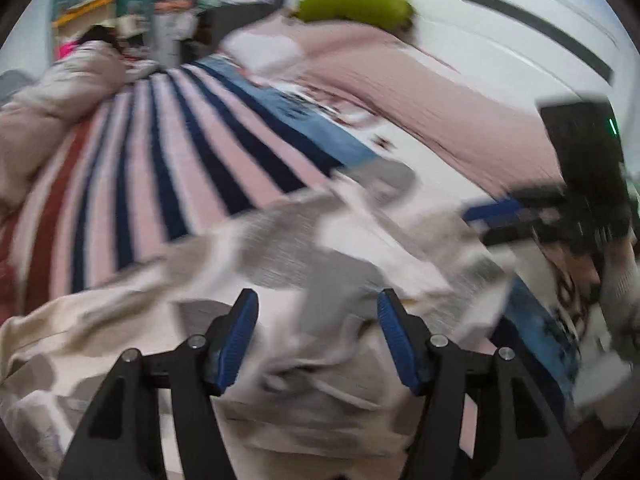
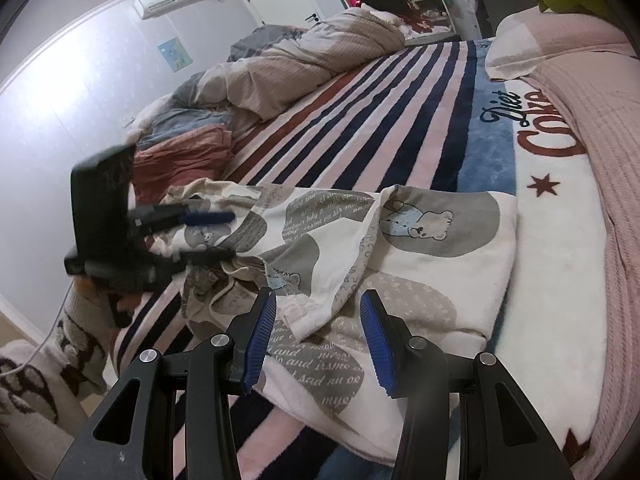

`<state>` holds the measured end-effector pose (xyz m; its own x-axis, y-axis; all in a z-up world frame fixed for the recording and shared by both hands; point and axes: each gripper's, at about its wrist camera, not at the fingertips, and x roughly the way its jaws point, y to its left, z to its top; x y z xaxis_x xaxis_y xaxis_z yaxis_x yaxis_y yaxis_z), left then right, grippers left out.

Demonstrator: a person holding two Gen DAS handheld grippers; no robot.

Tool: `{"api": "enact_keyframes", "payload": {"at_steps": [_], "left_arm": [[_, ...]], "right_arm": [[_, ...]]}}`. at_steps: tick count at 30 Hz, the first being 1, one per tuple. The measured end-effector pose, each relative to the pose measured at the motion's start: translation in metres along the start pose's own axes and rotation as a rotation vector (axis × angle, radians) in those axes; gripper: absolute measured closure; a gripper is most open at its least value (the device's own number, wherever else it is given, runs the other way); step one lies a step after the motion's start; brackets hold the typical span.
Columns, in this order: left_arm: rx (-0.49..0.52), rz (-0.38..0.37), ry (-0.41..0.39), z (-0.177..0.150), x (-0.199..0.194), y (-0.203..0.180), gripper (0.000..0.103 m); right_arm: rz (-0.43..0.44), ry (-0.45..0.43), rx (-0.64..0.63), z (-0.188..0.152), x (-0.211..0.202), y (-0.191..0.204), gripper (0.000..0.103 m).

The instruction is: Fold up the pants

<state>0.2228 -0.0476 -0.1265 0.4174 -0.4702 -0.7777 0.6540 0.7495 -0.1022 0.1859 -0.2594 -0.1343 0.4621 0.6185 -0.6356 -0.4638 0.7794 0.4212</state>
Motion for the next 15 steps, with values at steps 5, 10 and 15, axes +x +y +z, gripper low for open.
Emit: {"api": "enact_keyframes", "payload": {"at_steps": [5, 10, 15], "left_arm": [[0.089, 0.114, 0.103, -0.007, 0.028, -0.019, 0.046], [-0.015, 0.117, 0.08, -0.006, 0.027, 0.001, 0.1], [-0.258, 0.105, -0.052, -0.012, -0.003, 0.045, 0.101]], "right_arm": [[-0.002, 0.001, 0.007, -0.004, -0.005, -0.002, 0.063], [0.004, -0.01, 0.009, -0.005, -0.009, -0.001, 0.063], [0.004, -0.011, 0.009, -0.005, -0.011, 0.001, 0.063]]}}
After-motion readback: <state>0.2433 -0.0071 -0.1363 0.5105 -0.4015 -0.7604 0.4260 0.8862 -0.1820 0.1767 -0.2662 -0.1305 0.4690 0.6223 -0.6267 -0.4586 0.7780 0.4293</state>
